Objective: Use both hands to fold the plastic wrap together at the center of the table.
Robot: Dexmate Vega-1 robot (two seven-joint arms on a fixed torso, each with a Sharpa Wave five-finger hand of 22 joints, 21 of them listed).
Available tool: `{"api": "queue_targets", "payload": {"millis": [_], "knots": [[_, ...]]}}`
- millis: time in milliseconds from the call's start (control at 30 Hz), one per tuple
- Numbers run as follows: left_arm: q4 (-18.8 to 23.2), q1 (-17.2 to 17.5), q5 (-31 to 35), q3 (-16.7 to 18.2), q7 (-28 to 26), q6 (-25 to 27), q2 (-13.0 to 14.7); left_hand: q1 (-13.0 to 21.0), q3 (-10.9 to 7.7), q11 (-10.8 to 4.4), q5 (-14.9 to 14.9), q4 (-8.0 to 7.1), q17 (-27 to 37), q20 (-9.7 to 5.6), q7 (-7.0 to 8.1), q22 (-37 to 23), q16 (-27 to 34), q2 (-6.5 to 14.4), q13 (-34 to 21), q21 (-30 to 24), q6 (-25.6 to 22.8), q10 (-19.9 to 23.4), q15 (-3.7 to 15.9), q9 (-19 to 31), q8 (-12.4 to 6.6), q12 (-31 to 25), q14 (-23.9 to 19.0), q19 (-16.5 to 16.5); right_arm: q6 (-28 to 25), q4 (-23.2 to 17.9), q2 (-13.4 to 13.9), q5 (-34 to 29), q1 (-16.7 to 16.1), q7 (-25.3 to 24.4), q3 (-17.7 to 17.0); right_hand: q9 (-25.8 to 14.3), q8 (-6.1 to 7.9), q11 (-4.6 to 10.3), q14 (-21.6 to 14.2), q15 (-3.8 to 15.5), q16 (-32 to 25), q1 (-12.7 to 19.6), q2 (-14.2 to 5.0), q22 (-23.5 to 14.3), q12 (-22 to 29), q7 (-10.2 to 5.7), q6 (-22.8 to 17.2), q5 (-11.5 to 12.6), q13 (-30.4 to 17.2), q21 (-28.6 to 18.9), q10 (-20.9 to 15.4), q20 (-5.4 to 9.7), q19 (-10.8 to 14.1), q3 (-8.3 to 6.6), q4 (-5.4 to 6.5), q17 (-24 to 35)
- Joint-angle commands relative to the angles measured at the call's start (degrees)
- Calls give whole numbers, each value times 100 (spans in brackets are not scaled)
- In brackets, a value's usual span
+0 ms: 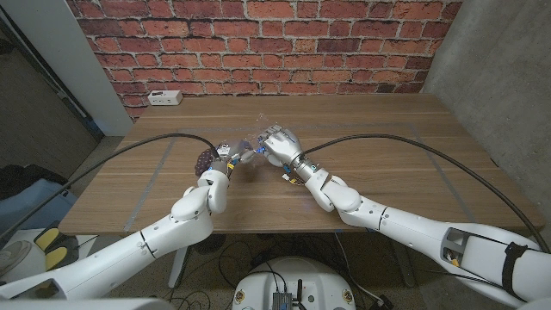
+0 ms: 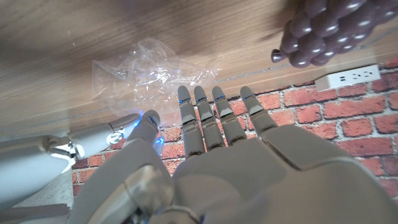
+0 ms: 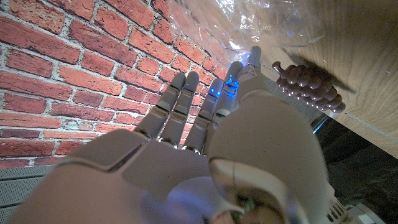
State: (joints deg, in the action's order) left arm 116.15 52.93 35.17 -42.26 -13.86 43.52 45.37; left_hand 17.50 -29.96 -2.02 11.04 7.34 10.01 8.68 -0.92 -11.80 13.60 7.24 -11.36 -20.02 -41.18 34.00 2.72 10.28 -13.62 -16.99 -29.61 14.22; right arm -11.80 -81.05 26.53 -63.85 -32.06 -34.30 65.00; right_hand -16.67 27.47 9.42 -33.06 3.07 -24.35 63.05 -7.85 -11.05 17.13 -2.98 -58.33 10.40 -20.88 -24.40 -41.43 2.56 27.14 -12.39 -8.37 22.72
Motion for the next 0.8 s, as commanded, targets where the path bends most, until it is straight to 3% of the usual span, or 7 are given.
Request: {"api": "queue_targets", "payload": {"millis": [33, 133, 233, 267, 333, 467, 800], "knots": [[293, 876, 180, 388, -1336, 34, -147, 33, -257, 259, 95, -21, 61, -148, -239, -44, 165, 133, -121, -264, -881, 813, 71, 59, -150, -218, -937, 556, 154, 193, -120, -43, 125, 101, 80, 0, 41, -2, -12, 1028, 19, 70, -20, -15, -12, -10, 5, 27, -10, -37, -30, 34, 57, 16, 18, 23], [211, 1148, 119, 567, -1962, -397, -164, 148, -377, 320, 160, 24, 248, -312, -316, -108, 545, 203, -292, -548, -1775, 1628, 64, 196, -486, -525, -1777, 1029, 187, 282, -177, -20, 178, 79, 96, 5, 44, -4, -18, 1022, 21, 67, -24, -14, -14, -4, 8, 27, -14, -40, -30, 35, 57, 19, 23, 25], [100, 1326, 109, 689, -2454, -749, -197, 448, -459, 270, 216, 141, 641, -348, -513, -247, 1135, 277, -585, -853, -2331, 2442, 131, 474, -939, -897, -2520, 1307, 222, 316, -201, -11, 225, 95, 124, 9, 47, -6, -18, 1025, 25, 71, -23, -14, -16, -3, 10, 26, -17, -41, -31, 33, 56, 23, 22, 25], [66, 1373, 97, 731, -2585, -871, -198, 557, -479, 256, 228, 188, 774, -362, -550, -290, 1301, 275, -683, -943, -2372, 2602, 111, 554, -1027, -988, -2648, 1392, 227, 314, -204, -15, 231, 99, 136, 10, 47, -8, -19, 1025, 24, 72, -20, -14, -19, -3, 12, 26, -16, -42, -30, 36, 55, 25, 21, 27], [-25, 1449, 86, 801, -2855, -1123, -210, 856, -474, 296, 240, 236, 1330, -395, -520, -419, 1925, 263, -1081, -1192, -2649, 2982, 83, 881, -1428, -1264, -2979, 1525, 260, 318, -210, -1, 245, 121, 158, 13, 51, -11, -19, 1023, 28, 73, -22, -14, -21, 0, 8, 26, -15, -44, -32, 30, 57, 26, 22, 26], [-169, 1564, 102, 909, -3271, -1492, -256, 1174, -440, 322, 237, 255, 2009, -442, -470, -553, 2564, 208, -1662, -1454, -2723, 3243, 102, 1342, -1855, -1591, -3023, 1574, 313, 331, -223, -7, 262, 182, 222, 18, 57, -22, -21, 1025, 31, 77, -26, -14, -23, 2, 5, 26, -15, -49, -40, 27, 61, 29, 23, 28], [-374, 1639, 92, 1073, -3544, -2014, -305, 1304, -563, 279, 269, 214, 2258, -436, -475, -641, 2710, 185, -2157, -1599, -2568, 3113, 114, 1723, -2114, -1751, -2884, 1442, 399, 344, -255, 21, 275, 312, 301, 32, 68, -44, -28, 1013, 48, 71, -29, -13, -38, -11, 4, 24, -9, -63, -43, 6, 76, 38, 32, 24]]}}
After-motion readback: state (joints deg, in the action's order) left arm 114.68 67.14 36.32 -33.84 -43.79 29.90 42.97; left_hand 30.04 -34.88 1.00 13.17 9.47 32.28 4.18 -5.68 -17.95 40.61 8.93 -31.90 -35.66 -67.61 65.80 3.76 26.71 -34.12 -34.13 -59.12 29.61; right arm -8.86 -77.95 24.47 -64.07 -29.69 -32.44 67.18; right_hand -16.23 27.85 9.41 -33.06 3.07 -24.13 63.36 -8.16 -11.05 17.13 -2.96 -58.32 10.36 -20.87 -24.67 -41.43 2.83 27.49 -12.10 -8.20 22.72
